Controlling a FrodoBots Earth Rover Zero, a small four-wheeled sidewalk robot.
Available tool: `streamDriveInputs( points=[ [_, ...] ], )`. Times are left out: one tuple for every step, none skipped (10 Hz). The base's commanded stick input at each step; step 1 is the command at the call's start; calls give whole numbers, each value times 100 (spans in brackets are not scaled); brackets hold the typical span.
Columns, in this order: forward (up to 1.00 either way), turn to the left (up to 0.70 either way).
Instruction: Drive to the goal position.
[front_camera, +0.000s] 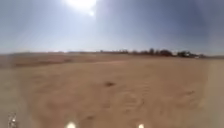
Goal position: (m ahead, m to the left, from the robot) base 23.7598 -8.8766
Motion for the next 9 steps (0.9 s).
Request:
streamDriveInputs(
  points=[
    [100, -27],
    [100, -27],
    [100, -27],
    [100, -27],
    [100, -27],
    [100, -14],
    [100, 0],
    [100, 0],
    [100, 0]
  ],
)
